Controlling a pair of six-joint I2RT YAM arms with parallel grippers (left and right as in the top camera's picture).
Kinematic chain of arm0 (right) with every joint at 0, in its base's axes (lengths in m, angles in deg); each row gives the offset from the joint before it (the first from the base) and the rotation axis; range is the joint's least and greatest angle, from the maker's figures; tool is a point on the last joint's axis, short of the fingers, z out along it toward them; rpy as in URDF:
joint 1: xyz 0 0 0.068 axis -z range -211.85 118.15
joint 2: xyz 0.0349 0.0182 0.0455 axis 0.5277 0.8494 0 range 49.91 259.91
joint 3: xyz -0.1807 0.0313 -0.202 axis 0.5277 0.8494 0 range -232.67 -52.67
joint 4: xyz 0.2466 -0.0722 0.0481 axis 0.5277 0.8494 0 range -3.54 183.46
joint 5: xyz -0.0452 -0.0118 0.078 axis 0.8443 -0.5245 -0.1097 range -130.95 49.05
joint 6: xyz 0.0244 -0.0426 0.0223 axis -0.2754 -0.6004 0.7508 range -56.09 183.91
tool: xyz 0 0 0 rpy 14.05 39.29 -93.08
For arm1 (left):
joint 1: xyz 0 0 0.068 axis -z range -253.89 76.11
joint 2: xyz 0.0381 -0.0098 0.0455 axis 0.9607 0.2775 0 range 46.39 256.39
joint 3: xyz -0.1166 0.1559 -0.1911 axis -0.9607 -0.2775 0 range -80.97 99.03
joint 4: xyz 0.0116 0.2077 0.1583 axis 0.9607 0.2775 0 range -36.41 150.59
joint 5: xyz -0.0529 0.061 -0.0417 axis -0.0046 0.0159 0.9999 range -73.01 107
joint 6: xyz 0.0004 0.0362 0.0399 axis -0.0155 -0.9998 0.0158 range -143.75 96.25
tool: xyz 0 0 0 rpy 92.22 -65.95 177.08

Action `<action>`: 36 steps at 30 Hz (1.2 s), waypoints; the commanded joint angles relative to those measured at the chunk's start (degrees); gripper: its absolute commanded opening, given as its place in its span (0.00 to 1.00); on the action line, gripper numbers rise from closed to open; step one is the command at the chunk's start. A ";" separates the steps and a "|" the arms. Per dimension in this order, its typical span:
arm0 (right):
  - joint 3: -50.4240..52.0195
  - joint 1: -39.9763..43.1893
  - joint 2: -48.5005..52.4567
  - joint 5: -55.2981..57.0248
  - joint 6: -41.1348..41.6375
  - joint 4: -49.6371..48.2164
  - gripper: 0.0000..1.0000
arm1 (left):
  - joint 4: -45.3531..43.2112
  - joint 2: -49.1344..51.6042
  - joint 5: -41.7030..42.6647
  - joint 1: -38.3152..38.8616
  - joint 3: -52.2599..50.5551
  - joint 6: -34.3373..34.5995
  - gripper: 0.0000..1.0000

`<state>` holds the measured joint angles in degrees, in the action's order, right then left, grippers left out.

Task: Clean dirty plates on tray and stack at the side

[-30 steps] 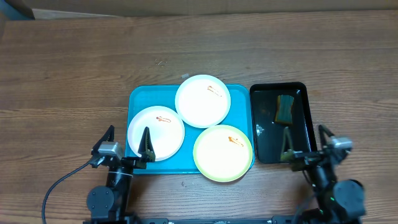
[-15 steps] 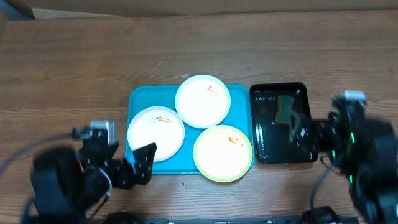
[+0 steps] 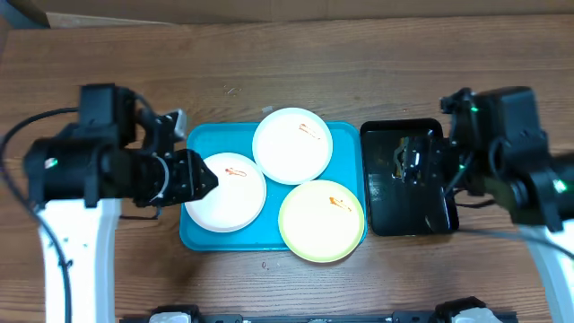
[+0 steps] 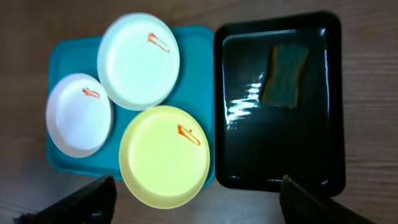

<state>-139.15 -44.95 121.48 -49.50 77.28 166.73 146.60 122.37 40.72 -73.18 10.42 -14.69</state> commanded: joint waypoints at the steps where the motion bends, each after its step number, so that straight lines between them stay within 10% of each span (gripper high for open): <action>1: -1.18 0.22 4.90 -0.50 -0.22 0.46 0.80 | -2.99 -0.02 -6.62 5.14 -7.43 7.10 0.40; 22: 2.32 0.22 26.53 8.52 3.58 -2.67 0.78 | -38.25 0.20 -12.61 38.23 -42.88 37.59 0.55; 36: 6.99 0.52 26.62 12.20 4.61 -15.67 0.77 | -44.81 6.91 -15.89 39.93 -44.33 41.75 0.45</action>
<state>-133.01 -44.95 148.02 -39.86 80.38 152.35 102.82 126.61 25.25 -33.47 -33.62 25.11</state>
